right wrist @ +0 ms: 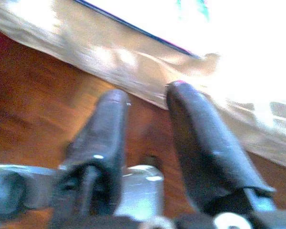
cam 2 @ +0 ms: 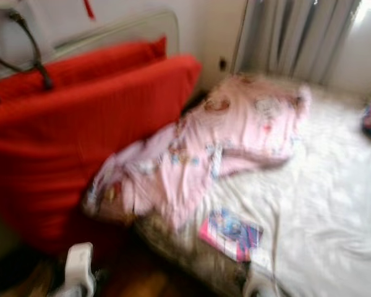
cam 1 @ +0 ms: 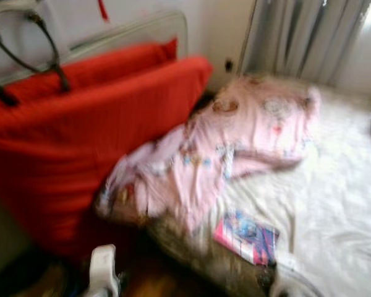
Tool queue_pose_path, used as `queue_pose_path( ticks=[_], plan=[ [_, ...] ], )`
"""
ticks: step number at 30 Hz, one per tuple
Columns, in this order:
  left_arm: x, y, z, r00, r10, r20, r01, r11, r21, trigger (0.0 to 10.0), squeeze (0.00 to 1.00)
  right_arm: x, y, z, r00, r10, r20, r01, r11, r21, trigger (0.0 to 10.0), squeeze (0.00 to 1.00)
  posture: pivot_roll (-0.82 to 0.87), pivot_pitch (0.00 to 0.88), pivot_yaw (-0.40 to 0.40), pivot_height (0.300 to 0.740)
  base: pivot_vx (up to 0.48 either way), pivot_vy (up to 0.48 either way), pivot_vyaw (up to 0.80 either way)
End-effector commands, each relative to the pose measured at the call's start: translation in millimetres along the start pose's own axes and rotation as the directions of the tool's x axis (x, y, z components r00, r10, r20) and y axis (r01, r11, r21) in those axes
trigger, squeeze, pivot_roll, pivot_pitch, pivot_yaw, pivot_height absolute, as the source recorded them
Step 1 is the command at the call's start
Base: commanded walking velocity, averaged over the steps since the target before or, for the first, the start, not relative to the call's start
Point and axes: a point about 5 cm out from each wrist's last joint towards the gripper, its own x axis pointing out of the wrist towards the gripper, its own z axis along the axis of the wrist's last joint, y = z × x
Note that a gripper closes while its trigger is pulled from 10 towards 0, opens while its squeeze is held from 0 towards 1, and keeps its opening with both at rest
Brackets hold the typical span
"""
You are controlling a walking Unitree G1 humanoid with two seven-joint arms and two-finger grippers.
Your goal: Clean up the room
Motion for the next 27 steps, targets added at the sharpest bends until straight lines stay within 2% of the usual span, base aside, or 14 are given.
queue_pose_path(
  ticks=[1,4,14,18,21,23,25,27],
  plan=[
    [1.8,-7.2,3.3,1.0,-0.017,0.005,0.017,1.0,-0.008,10.0,0.0,-3.7,-11.3,-8.6,0.999,-0.032,-0.027,0.032,0.999,0.008,10.0,0.0,-0.09,0.0,0.046,0.74,0.3,0.0,0.0],
    [1.7,-6.7,3.5,1.0,-0.016,0.006,0.016,1.0,-0.007,10.0,0.0,-3.6,-10.8,-8.2,0.999,-0.03,-0.022,0.03,1.0,0.008,10.0,0.0,-0.09,0.0,0.047,0.74,0.274,0.0,0.0],
    [1.6,-7.8,5.1,0.999,-0.022,0.033,0.023,0.999,-0.033,10.0,0.0,-3.5,-10.9,-4.6,0.999,-0.032,0.012,0.032,0.999,-0.006,10.0,0.0,-0.08,0.005,0.036,0.74,0.0,0.0,0.0],
    [1.4,-9.2,6.6,0.998,-0.021,0.061,0.023,0.999,-0.027,10.0,0.0,-4.0,-11.8,-0.4,0.998,-0.033,0.056,0.034,0.999,-0.024,10.0,0.0,-0.09,0.012,0.029,0.74,0.0,0.0,0.0],
    [0.3,-10.7,13.8,0.989,-0.031,0.147,0.031,1.0,-0.001,10.0,0.0,-4.7,-12.1,5.5,0.993,-0.027,0.118,0.033,0.998,-0.045,10.0,0.0,-0.09,0.022,0.025,0.74,0.0,0.0,0.0],
    [-0.2,-10.6,15.8,0.985,-0.027,0.172,0.027,1.0,0.004,10.0,0.0,-5.0,-11.9,6.8,0.991,-0.023,0.133,0.03,0.998,-0.05,10.0,0.0,-0.09,0.022,0.025,0.74,0.0,0.0,0.0],
    [-2.5,-10.1,20.6,0.968,-0.019,0.249,0.02,1.0,-0.003,10.0,0.0,-6.1,-10.4,11.1,0.982,-0.001,0.191,0.012,0.998,-0.057,10.0,0.0,-0.11,0.024,0.034,0.74,0.0,0.0,0.0],
    [-3.6,-10.2,20.1,0.963,-0.018,0.268,0.02,1.0,-0.006,10.0,0.0,-7.0,-10.9,11.1,0.978,0.0,0.209,0.011,0.998,-0.054,10.0,0.0,-0.12,0.025,0.037,0.74,0.0,0.0,0.0]
  ],
)
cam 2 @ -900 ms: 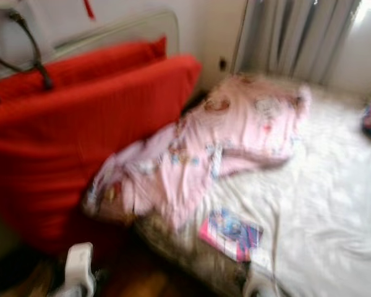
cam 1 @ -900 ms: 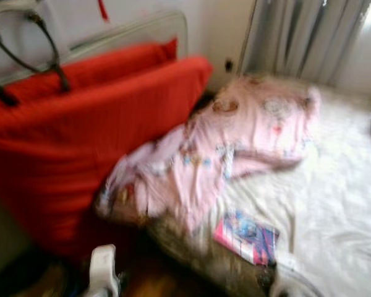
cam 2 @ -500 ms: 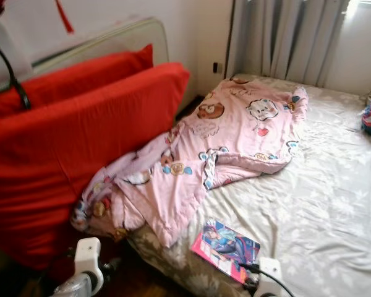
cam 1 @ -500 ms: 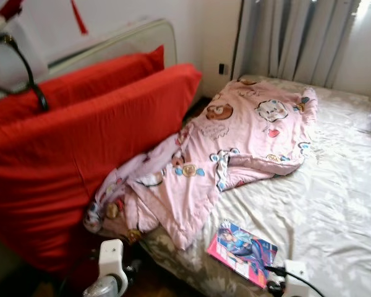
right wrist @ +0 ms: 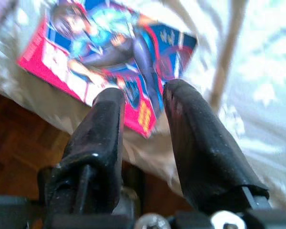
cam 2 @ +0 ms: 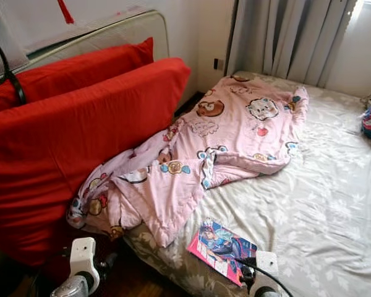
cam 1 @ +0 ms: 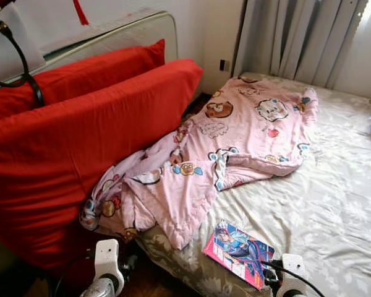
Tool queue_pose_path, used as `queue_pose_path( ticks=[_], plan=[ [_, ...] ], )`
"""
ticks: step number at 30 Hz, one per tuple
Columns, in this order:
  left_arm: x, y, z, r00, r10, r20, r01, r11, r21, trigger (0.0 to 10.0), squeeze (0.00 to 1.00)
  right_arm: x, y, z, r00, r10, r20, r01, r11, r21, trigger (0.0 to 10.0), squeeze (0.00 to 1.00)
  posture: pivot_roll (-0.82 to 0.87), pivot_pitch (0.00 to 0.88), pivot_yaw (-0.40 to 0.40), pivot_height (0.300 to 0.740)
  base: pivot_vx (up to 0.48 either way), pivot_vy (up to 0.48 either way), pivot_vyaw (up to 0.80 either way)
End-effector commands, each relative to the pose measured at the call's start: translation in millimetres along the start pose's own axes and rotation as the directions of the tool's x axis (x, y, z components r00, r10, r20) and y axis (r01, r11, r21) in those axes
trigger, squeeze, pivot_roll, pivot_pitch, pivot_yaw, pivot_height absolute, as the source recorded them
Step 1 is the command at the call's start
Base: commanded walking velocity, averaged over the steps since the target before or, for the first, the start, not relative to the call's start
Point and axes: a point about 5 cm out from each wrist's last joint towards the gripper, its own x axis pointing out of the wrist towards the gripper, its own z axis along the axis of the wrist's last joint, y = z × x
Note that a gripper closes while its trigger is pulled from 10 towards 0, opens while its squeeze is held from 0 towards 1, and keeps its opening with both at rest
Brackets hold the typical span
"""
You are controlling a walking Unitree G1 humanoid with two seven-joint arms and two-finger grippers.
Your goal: Clean up the room
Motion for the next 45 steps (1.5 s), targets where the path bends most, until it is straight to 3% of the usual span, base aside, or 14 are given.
queue_pose_path(
  ticks=[1,3,5,6,8,10,12,14,15,20,29,35,39,45],
  plan=[
    [-1.7,2.2,0.2,1.0,0.012,0.026,-0.012,1.0,-0.012,10.0,0.0,-1.4,0.9,-1.7,1.0,0.005,0.015,-0.005,1.0,0.004,10.0,0.0,-0.12,0.025,0.037,0.74,0.0,0.0,0.0],
    [-3.2,2.1,-0.3,0.999,0.013,0.047,-0.013,1.0,-0.009,10.0,0.0,-2.6,-0.1,-2.5,1.0,0.002,0.031,-0.003,1.0,0.017,10.0,0.0,-0.12,0.036,0.029,0.74,0.0,0.0,0.0],
    [-4.8,2.1,-0.6,0.997,0.019,0.072,-0.018,1.0,-0.015,10.0,0.0,14.4,12.0,52.8,0.982,0.043,0.184,-0.04,0.999,-0.019,10.0,0.0,-0.11,0.046,0.018,0.74,0.0,0.0,0.0],
    [-4.8,2.1,-0.6,0.997,0.019,0.072,-0.018,1.0,-0.015,10.0,0.0,14.4,12.0,52.8,0.982,0.043,0.184,-0.04,0.999,-0.019,10.0,0.0,-0.11,0.046,0.018,0.74,0.0,0.0,0.0],
    [-8.0,2.1,-3.8,0.995,0.023,0.092,-0.021,1.0,-0.022,10.0,0.0,22.3,25.7,106.1,0.94,0.086,0.331,-0.069,0.996,-0.061,10.0,0.0,-0.11,0.062,-0.002,0.74,0.0,0.0,0.0],
    [-5.3,1.0,7.3,0.988,0.03,0.15,-0.029,1.0,-0.01,10.0,0.0,21.5,30.3,122.4,0.91,0.101,0.402,-0.076,0.994,-0.077,10.0,0.0,-0.11,0.067,-0.01,0.74,0.0,0.0,0.0],
    [-2.2,-0.1,17.4,0.982,0.032,0.187,-0.033,0.999,0.005,10.0,0.0,20.6,30.9,124.2,0.902,0.104,0.42,-0.077,0.994,-0.081,10.0,0.0,-0.11,0.067,-0.01,0.74,0.0,0.0,0.0],
    [3.3,-5.1,53.6,0.937,0.011,0.348,-0.023,0.999,0.03,10.0,0.0,18.2,31.6,126.9,0.882,0.12,0.455,-0.083,0.991,-0.101,10.0,0.0,-0.11,0.072,-0.018,0.74,0.0,0.0,0.0],
    [2.2,-7.3,60.2,0.92,0.001,0.391,-0.017,0.999,0.037,10.0,0.0,16.8,31.7,127.8,0.873,0.129,0.471,-0.089,0.99,-0.106,10.0,0.0,-0.1,0.082,-0.03,0.74,0.0,0.0,0.0],
    [-12.4,-8.6,66.4,0.863,-0.022,0.505,-0.012,0.998,0.064,10.0,0.0,9.7,37.0,118.9,0.839,0.198,0.507,-0.139,0.979,-0.152,10.0,0.0,-0.05,0.113,-0.052,0.74,0.0,0.0,0.0],
    [-26.1,-7.0,80.5,0.815,-0.066,0.576,0.01,0.995,0.099,10.0,0.0,0.3,46.5,111.4,0.802,0.217,0.557,-0.147,0.975,-0.168,10.0,0.0,-0.04,0.117,-0.038,0.74,0.0,0.0,0.0],
    [-34.1,-4.9,95.7,0.784,-0.089,0.614,0.009,0.991,0.132,10.0,0.0,-5.8,49.4,121.5,0.762,0.241,0.602,-0.147,0.968,-0.202,10.0,0.0,-0.03,0.113,-0.049,0.74,0.0,0.0,0.0],
    [-33.1,-6.2,107.1,0.779,-0.09,0.621,0.021,0.993,0.118,10.0,0.0,-9.6,46.7,136.3,0.734,0.178,0.656,-0.118,0.984,-0.136,10.0,0.0,-0.04,0.105,-0.041,0.74,0.0,0.0,0.0],
    [-36.9,-9.0,111.4,0.779,-0.079,0.622,0.023,0.995,0.098,10.0,0.0,-14.2,36.3,133.8,0.738,0.08,0.67,-0.057,0.997,-0.057,10.0,0.0,-0.05,0.084,-0.027,0.74,0.0,0.0,0.0]
  ],
)
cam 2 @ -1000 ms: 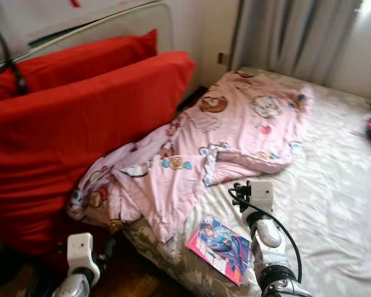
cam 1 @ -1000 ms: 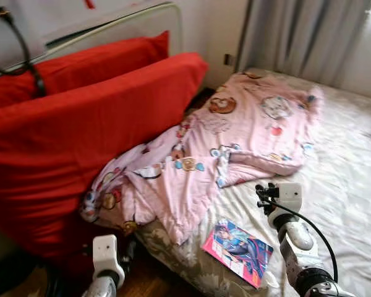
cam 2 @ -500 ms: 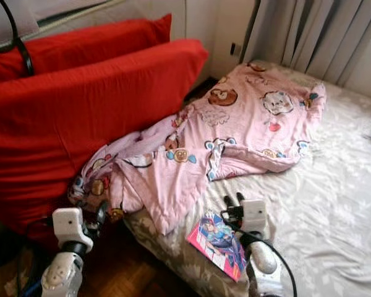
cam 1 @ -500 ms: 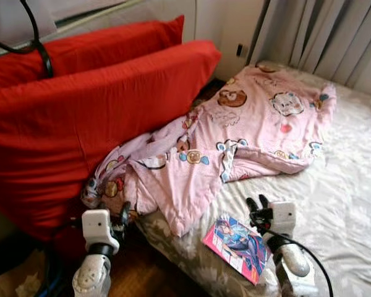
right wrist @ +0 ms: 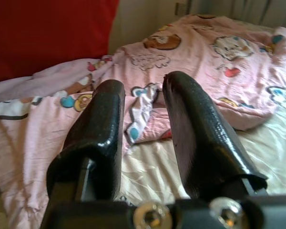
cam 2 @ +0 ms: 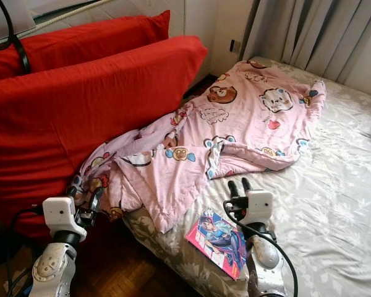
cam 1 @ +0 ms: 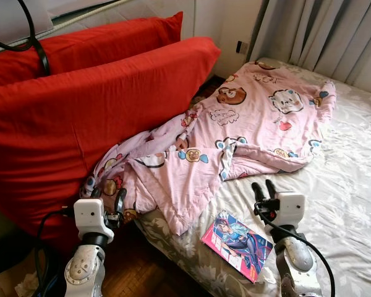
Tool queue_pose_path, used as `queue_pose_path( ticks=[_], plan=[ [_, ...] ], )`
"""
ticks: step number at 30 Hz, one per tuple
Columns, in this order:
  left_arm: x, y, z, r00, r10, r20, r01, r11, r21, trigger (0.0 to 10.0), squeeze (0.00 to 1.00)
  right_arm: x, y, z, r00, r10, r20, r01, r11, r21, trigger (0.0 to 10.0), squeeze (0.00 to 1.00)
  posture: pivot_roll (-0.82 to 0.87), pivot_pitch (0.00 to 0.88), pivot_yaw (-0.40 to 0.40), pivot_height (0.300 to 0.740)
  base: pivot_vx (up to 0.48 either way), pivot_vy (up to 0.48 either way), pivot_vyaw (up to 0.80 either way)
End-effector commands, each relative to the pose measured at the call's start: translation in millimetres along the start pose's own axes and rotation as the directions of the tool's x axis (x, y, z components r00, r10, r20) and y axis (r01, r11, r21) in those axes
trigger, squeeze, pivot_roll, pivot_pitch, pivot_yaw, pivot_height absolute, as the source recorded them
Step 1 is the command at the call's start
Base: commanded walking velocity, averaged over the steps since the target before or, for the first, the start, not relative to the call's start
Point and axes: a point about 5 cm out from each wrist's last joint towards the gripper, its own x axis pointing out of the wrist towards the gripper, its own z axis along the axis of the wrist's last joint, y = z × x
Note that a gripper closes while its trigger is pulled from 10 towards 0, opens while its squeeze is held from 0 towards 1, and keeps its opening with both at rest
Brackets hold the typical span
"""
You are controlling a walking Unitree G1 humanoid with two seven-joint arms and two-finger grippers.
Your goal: Clean up the room
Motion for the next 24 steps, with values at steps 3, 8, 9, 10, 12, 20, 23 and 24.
queue_pose_path(
  ticks=[3,8,9,10,12,20,23,24],
  plan=[
    [-5.6,-1.3,-1.1,1.0,0.001,-0.026,-0.002,1.0,-0.016,10.0,0.0,-10.7,-15.5,-3.3,0.996,-0.081,-0.024,0.081,0.997,0.01,10.0,0.0,-0.06,0.093,-0.021,0.74,0.0,0.0,0.0],
    [-6.4,-3.5,-0.4,0.999,-0.027,-0.042,0.026,1.0,-0.009,10.0,0.0,-13.3,-22.4,-0.4,0.992,-0.124,-0.016,0.124,0.992,0.019,10.0,0.0,-0.08,0.098,-0.006,0.74,0.0,0.0,0.0],
    [-7.6,-4.0,-0.6,0.998,-0.032,-0.049,0.031,0.999,-0.009,10.0,0.0,-14.4,-22.9,-0.5,0.99,-0.136,-0.026,0.137,0.991,0.014,10.0,0.0,-0.09,0.091,-0.005,0.74,0.0,0.0,0.0],
    [-8.5,-4.3,-1.0,0.998,-0.032,-0.054,0.032,0.999,-0.01,10.0,0.0,-15.1,-21.8,-1.2,0.99,-0.137,-0.036,0.138,0.99,0.011,10.0,0.0,-0.09,0.088,-0.005,0.735,0.0,0.0,0.0],
    [-9.4,-4.5,-1.0,0.998,-0.031,-0.056,0.031,0.999,-0.011,10.0,0.0,-16.0,-20.2,-2.0,0.991,-0.13,-0.043,0.131,0.991,0.013,10.0,0.0,-0.09,0.083,-0.008,0.725,0.0,0.0,0.0],
    [-12.2,-8.0,-5.7,0.995,-0.04,-0.091,0.038,0.999,-0.025,10.0,0.0,-17.5,-17.6,-0.9,0.993,-0.112,-0.04,0.113,0.994,0.011,10.0,0.0,-0.1,0.065,-0.009,0.685,0.0,0.0,0.0],
    [-13.5,-7.8,-7.6,0.994,-0.037,-0.099,0.035,0.999,-0.027,10.0,0.0,-17.5,-18.4,-1.5,0.992,-0.115,-0.047,0.115,0.993,0.005,10.0,0.0,-0.1,0.064,-0.009,0.685,0.0,0.0,0.0],
    [-13.8,-7.9,-7.7,0.994,-0.036,-0.1,0.034,0.999,-0.027,10.0,0.0,-17.4,-18.6,-1.2,0.992,-0.117,-0.047,0.117,0.993,0.007,10.0,0.0,-0.1,0.064,-0.01,0.685,0.0,0.0,0.0]
  ],
)
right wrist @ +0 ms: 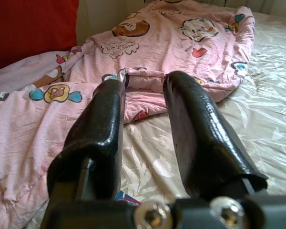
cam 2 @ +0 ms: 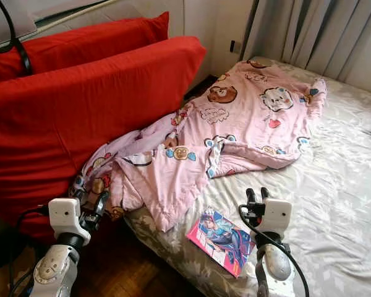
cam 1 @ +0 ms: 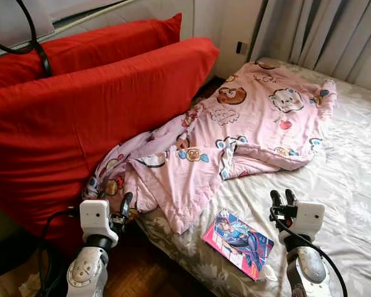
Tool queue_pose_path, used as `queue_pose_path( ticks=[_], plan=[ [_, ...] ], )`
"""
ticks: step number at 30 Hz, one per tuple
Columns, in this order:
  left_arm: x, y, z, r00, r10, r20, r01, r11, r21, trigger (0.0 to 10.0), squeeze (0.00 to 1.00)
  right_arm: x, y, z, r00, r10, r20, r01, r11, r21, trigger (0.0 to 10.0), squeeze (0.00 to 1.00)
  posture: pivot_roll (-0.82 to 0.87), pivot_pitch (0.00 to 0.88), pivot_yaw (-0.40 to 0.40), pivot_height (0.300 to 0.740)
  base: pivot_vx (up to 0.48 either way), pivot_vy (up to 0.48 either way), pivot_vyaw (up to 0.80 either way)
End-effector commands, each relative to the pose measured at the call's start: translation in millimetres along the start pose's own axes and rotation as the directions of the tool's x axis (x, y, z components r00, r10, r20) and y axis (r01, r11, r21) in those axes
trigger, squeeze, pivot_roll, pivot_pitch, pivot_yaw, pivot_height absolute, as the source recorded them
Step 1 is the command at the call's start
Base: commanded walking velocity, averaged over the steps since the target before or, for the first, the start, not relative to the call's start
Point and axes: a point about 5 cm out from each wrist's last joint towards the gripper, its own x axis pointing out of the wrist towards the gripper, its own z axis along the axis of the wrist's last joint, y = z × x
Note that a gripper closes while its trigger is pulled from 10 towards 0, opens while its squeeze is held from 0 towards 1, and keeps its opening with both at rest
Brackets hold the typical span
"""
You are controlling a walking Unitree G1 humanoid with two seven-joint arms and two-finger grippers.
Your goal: Clean up the room
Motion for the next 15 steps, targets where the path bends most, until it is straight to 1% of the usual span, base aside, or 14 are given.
queue_pose_path(
  ticks=[1,6,11,13,14,15],
  plan=[
    [-3.6,0.2,-3.4,1.0,0.001,-0.018,-0.002,1.0,-0.013,10.0,0.0,-1.5,-1.2,1.4,1.0,-0.003,0.0,0.003,1.0,-0.002,10.0,0.0,-0.1,0.064,-0.01,0.685,0.0,0.0,0.0],
    [-3.4,-1.6,-3.2,1.0,-0.001,-0.018,0.0,1.0,-0.018,10.0,0.0,0.0,-0.2,-0.8,0.999,0.001,-0.036,-0.002,1.0,-0.017,10.0,0.0,-0.11,0.067,-0.013,0.685,0.0,0.0,0.0],
    [-2.2,-3.5,-2.5,1.0,-0.004,-0.019,0.004,1.0,-0.023,10.0,0.0,-0.8,0.2,-0.7,0.999,0.004,-0.034,-0.004,1.0,-0.015,10.0,0.0,-0.11,0.082,-0.012,0.65,0.0,0.0,0.0],
    [-1.3,-3.6,-2.0,1.0,-0.004,-0.02,0.004,1.0,-0.023,10.0,0.0,-0.4,0.5,1.1,1.0,0.009,-0.02,-0.009,1.0,-0.013,10.0,0.0,-0.11,0.099,-0.014,0.65,0.0,0.0,0.0],
    [-0.5,-3.7,-1.6,1.0,-0.005,-0.021,0.004,1.0,-0.023,10.0,0.0,0.2,0.6,2.5,1.0,0.011,-0.013,-0.012,1.0,-0.015,10.0,0.0,-0.11,0.121,-0.017,0.65,0.0,0.0,0.0],
    [0.7,-3.8,-0.5,1.0,-0.006,-0.02,0.005,1.0,-0.023,10.0,0.0,1.3,1.0,3.2,1.0,0.02,-0.017,-0.02,0.999,-0.03,10.0,0.0,-0.11,0.132,-0.021,0.65,0.0,0.0,0.0]
  ],
)
